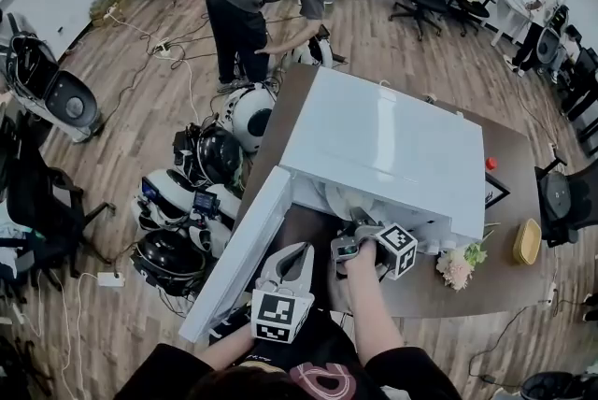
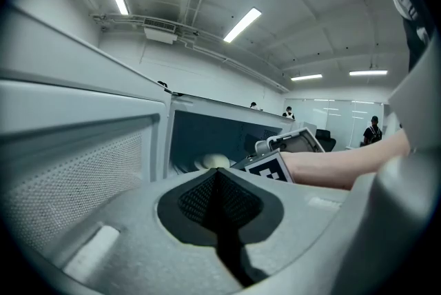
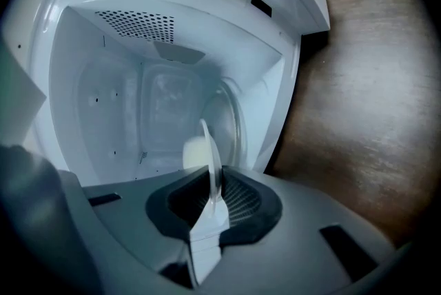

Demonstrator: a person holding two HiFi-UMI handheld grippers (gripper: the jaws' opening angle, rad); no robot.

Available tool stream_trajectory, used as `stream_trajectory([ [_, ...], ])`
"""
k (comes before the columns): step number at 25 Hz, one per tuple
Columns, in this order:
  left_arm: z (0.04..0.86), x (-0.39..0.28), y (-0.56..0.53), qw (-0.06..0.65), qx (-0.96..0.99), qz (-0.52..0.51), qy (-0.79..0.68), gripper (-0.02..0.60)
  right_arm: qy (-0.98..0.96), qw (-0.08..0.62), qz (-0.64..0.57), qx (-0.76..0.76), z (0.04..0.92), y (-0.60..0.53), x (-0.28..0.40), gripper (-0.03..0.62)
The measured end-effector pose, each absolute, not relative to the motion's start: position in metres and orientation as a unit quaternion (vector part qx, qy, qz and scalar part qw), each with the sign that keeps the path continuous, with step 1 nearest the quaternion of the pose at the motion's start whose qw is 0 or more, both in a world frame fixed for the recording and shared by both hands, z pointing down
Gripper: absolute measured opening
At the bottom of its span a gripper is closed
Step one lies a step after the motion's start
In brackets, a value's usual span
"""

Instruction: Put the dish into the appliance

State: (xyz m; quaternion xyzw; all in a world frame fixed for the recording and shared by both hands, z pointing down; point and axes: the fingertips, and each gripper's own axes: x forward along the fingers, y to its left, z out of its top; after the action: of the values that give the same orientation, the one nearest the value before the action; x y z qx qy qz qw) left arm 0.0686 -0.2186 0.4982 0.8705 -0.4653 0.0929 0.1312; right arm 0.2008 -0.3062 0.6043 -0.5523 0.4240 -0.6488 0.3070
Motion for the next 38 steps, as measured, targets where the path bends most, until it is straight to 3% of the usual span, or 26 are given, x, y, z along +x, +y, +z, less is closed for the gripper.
stream_trajectory([
  [25,0.509,0.065,-0.229,0.14,0.864,0.114,-0.47,0.009,0.456,0.261,-0.617,-0.586,0.608,-0.34,0.206,0.046],
  [34,0.512,0.066,-0.232,0.142,0.864,0.118,-0.469,0.009,0.53,0.159,-0.545,-0.63,0.607,-0.349,0.208,0.052],
  [38,0.515,0.065,-0.231,0.145,0.862,0.12,-0.47,0.009,0.571,0.096,-0.493,-0.65,0.607,-0.352,0.21,0.084],
])
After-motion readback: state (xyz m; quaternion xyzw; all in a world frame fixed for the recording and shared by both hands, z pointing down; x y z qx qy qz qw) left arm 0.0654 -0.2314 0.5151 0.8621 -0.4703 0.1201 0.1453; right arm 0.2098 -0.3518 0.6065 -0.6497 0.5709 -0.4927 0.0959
